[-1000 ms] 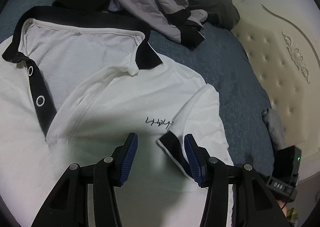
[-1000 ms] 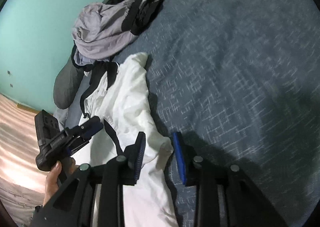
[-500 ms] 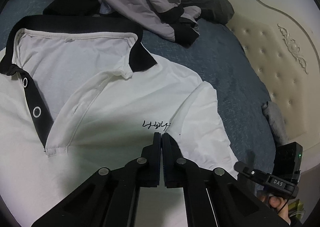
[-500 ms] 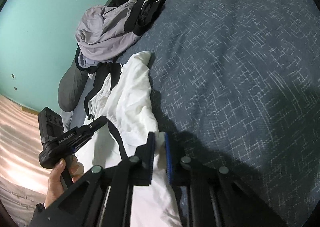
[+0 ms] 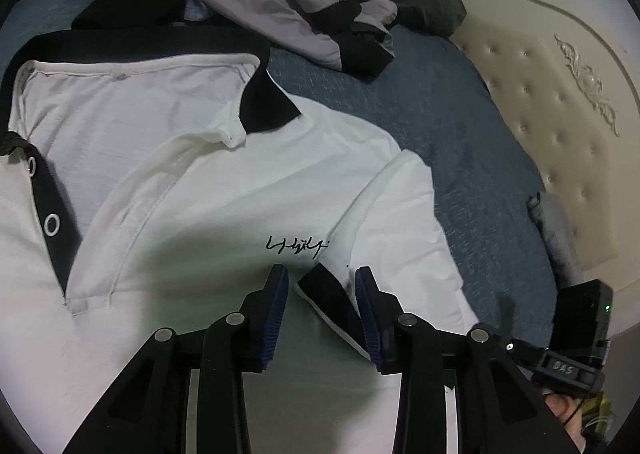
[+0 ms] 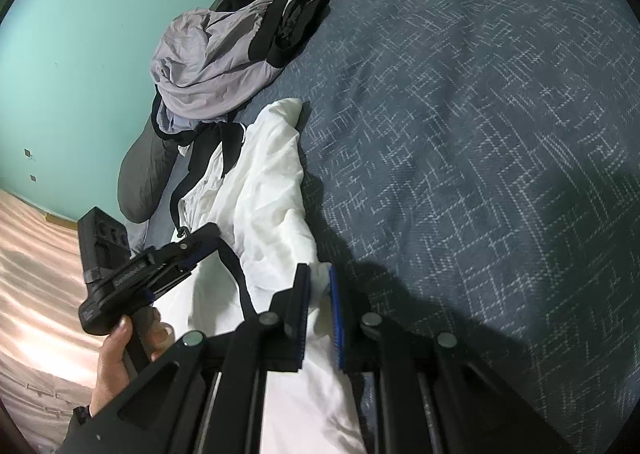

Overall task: Fold clothes
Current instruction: 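Lower the left tool over the shirt body near the logo and close it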

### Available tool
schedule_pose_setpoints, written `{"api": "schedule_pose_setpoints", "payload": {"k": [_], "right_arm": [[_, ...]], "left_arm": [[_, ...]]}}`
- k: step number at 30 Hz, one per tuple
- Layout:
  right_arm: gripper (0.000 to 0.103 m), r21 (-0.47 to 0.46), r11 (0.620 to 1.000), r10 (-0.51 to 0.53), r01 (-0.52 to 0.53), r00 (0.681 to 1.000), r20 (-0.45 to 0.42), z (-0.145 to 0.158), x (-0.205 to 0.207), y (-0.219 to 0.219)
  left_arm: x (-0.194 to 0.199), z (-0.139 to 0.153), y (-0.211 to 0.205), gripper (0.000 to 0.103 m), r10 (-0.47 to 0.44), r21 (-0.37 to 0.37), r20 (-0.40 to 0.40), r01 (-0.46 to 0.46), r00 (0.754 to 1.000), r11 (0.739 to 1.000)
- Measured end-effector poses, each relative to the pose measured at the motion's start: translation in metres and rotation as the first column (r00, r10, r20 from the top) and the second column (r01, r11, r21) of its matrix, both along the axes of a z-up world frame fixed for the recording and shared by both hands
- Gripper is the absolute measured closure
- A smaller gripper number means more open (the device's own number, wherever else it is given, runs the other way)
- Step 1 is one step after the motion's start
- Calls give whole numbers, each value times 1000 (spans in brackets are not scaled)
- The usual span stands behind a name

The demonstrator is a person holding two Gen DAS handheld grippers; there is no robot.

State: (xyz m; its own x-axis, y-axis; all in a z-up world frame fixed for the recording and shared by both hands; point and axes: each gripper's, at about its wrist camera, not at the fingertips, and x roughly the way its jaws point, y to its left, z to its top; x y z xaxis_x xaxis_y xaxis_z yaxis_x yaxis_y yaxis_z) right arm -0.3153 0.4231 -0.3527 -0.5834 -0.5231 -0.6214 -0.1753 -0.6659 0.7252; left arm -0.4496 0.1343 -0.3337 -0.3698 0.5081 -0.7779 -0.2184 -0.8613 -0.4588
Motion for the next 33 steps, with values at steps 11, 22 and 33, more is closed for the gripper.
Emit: {"api": "schedule_pose_setpoints", "payload": {"k": [11, 22, 33], "right_arm": [[95, 11, 1000, -23, 24, 999, -24, 5, 8, 1], [90, 16, 1000, -9, 9, 1000, 6, 5, 5, 8], [74, 130, 991, -12, 17, 999, -35, 47, -40, 34]], "left_arm": [[1, 5, -8, 97, 31, 9, -24, -31, 999, 999], [2, -1, -5, 97, 34, -5, 6, -34, 999, 999], [7, -2, -7, 96, 33, 4, 0, -33, 999, 999]]}}
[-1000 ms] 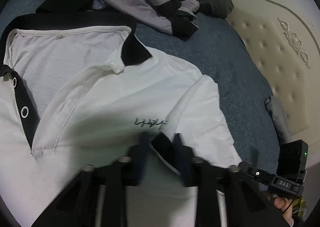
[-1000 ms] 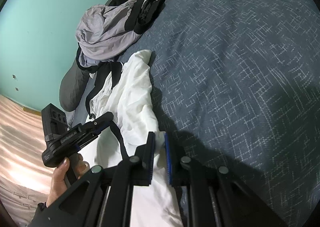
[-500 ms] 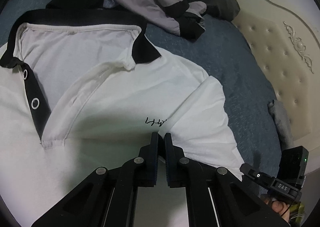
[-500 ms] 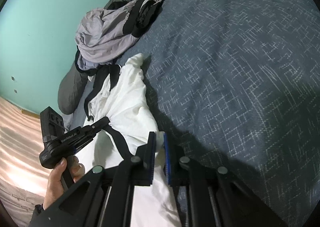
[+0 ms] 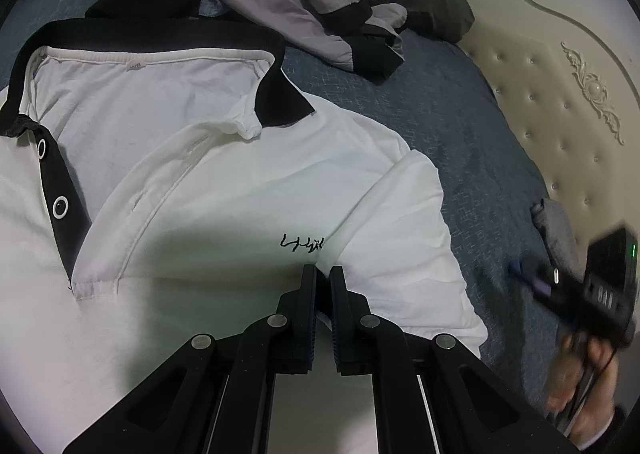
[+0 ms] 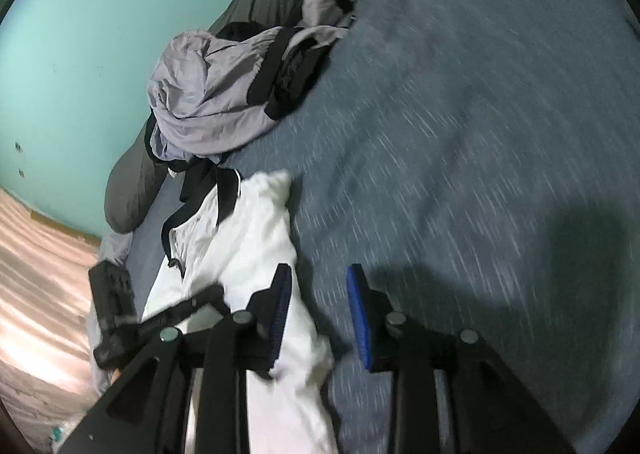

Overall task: Fold clothes
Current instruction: 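Lower the left tool over the shirt body near the logo and close it, then open the left tool and lift it back from the shirt body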

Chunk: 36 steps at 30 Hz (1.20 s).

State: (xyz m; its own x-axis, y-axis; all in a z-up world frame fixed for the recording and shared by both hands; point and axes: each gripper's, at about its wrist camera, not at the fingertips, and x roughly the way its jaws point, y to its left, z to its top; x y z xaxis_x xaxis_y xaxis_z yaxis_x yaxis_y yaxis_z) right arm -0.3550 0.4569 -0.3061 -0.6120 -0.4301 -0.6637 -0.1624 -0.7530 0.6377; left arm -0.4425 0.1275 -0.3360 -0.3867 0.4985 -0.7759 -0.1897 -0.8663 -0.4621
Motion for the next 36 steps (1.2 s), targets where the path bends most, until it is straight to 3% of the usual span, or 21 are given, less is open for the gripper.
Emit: {"api": "schedule_pose_setpoints", "payload": {"k": [4, 9, 18, 19, 22, 25, 36], "right_arm": [[71, 36, 996, 82, -82, 997, 6, 9, -54, -12], [66, 150, 973, 170, -176, 984, 54, 10, -118, -37], [66, 303, 897, 300, -323, 946, 121, -3, -170, -75], [67, 308, 889, 314, -339, 940, 129, -5, -172, -77], [91, 350, 864, 331, -362, 932, 145, -11, -177, -82], [102, 354, 864, 334, -358, 934, 129, -13, -179, -83], [103, 433, 852, 282, -295, 955, 96, -6, -192, -81]], "left_arm": [[-1, 0, 1, 96, -4, 2, 5, 4, 1000, 1000], [-1, 1, 1, 96, -10, 1, 4, 10, 1000, 1000], [-2, -1, 2, 96, -17, -4, -2, 17, 1000, 1000], [-1, -1, 2, 96, -18, -6, -2, 17, 1000, 1000], [-2, -2, 0, 96, -15, 1, 4, 15, 1000, 1000], [-2, -4, -1, 96, -12, 6, 9, 12, 1000, 1000], [1, -7, -1, 96, -8, 11, 7, 7, 1000, 1000]]}}
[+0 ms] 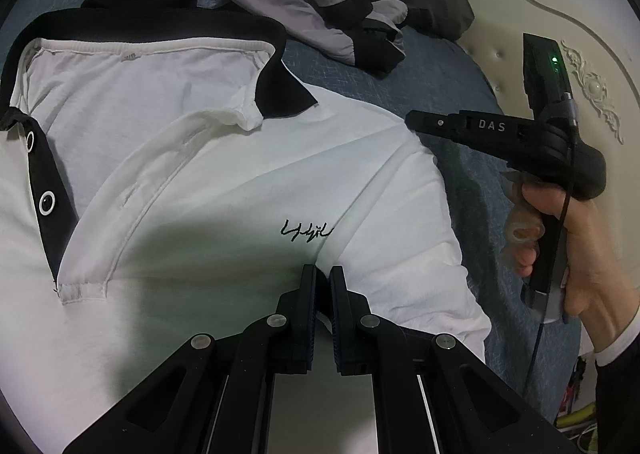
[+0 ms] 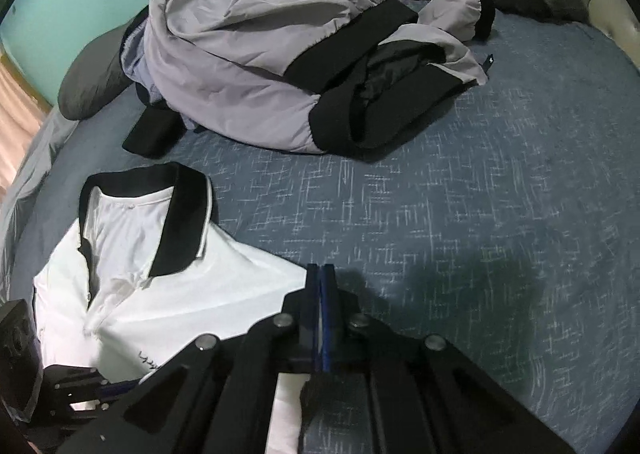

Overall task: Fold clothes
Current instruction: 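Open the left tool and lift it back from the shirt body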

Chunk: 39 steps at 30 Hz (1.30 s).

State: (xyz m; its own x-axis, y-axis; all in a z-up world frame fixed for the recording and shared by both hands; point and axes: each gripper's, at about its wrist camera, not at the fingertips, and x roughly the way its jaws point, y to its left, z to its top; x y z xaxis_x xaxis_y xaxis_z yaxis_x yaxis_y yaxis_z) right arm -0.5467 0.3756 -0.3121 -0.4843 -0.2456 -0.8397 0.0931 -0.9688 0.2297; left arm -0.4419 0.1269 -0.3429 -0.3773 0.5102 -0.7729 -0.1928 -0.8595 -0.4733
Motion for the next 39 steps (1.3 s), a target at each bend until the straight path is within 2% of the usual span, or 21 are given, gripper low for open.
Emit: {"api": "schedule_pose_setpoints", "payload": {"k": [5, 10, 12, 14, 16, 19, 21, 22, 31, 36, 39], "right_arm": [[103, -8, 1000, 2, -1, 999, 36, -11, -4, -2], [102, -81, 997, -8, 11, 999, 46, -14, -2, 0], [102, -104, 994, -16, 19, 999, 32, -11, 2, 2], [102, -113, 993, -26, 28, 999, 23, -6, 6, 5], [100, -127, 991, -39, 40, 999, 11, -1, 12, 9], [95, -185, 980, -75, 72, 997, -11, 11, 31, 26], [83, -214, 973, -98, 90, 995, -27, 21, 48, 35], [74, -227, 970, -97, 88, 995, -26, 22, 60, 38], [73, -316, 941, -130, 122, 992, -4, 16, 157, 51], [73, -279, 951, -129, 135, 991, 39, 0, 181, 41], [73, -303, 938, -153, 165, 986, 63, -8, 191, 38]], "left_arm": [[-1, 1, 1, 96, 1, 1, 4, -1, 1000, 1000], [-4, 4, 2, 93, -8, -1, 3, 8, 1000, 1000], [-4, 7, 1, 82, -7, 0, -1, 7, 1000, 1000], [-3, 13, -3, 54, 12, 15, -15, -12, 1000, 1000], [-1, 20, -8, 45, 32, 24, -28, -31, 999, 999], [3, 31, -13, 45, 41, 20, -40, -40, 998, 999], [7, 37, -16, 45, 39, 9, -47, -39, 998, 999], [9, 39, -18, 45, 38, 4, -48, -38, 998, 999], [41, 45, -35, 45, 49, -38, -44, -51, 998, 998], [70, 45, -68, 45, 101, -37, -25, -101, 995, 994], [89, 44, -88, 45, 122, -46, -18, -123, 992, 991]]}}
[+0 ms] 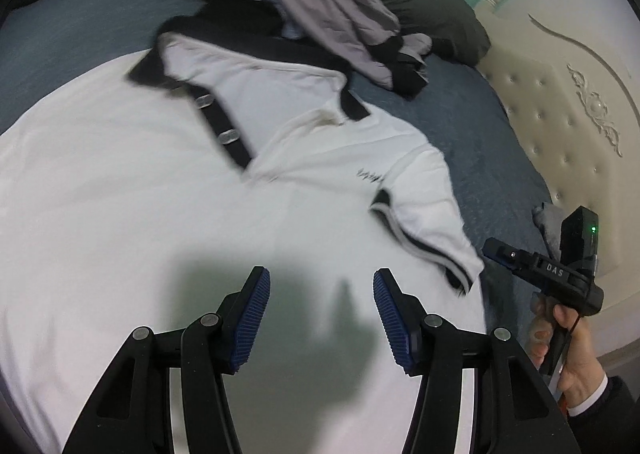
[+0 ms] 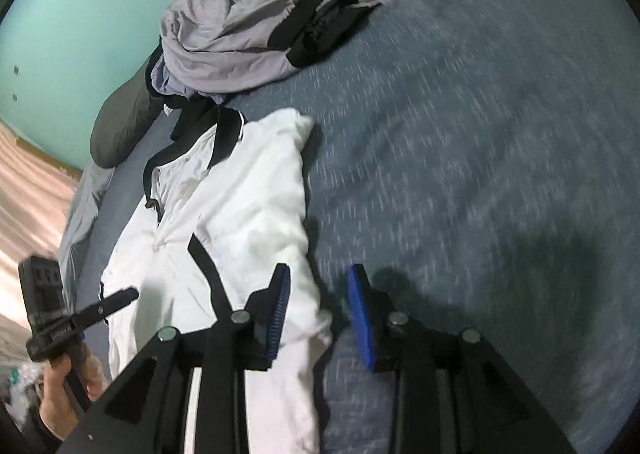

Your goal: Fold clothes

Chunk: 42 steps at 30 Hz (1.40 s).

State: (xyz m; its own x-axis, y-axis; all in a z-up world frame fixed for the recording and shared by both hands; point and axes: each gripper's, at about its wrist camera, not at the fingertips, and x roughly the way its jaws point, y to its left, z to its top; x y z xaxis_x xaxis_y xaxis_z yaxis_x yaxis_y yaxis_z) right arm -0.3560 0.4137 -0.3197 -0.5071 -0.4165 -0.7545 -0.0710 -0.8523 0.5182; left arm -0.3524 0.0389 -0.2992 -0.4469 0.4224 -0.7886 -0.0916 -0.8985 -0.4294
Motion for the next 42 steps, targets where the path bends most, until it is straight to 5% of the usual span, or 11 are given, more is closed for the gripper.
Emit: {"api": "schedule_pose_setpoints", "payload": {"k": [6, 9, 14, 29, 33, 35, 42], "right_arm": [[74, -52, 998, -30, 31, 999, 28, -15, 16, -9], [92, -86, 995, -54, 55, 998, 21, -21, 22, -7], [96, -150, 981, -120, 121, 993, 17, -25, 32, 3], [95, -212, 967, -146, 143, 989, -1, -35, 44, 9], [89, -215, 956, -206, 199, 979, -9, -28, 52, 18], [77, -248, 944, -230, 218, 973, -21, -21, 58, 21], [74, -311, 931, -193, 191, 981, 26, -19, 54, 2]], "left_arm": [[27, -8, -38, 45, 53, -4, 30, -53, 998, 999], [33, -12, -48, 45, 68, 3, 46, -68, 997, 998], [32, -14, -45, 45, 62, 10, 47, -63, 997, 998], [-71, -14, 66, 46, -62, 16, 0, 62, 998, 998], [-88, -17, 74, 46, -81, 17, 5, 81, 997, 997], [-94, -20, 74, 46, -83, 21, 14, 83, 996, 996], [-99, -28, 74, 60, -105, 42, 41, 103, 994, 994]]}}
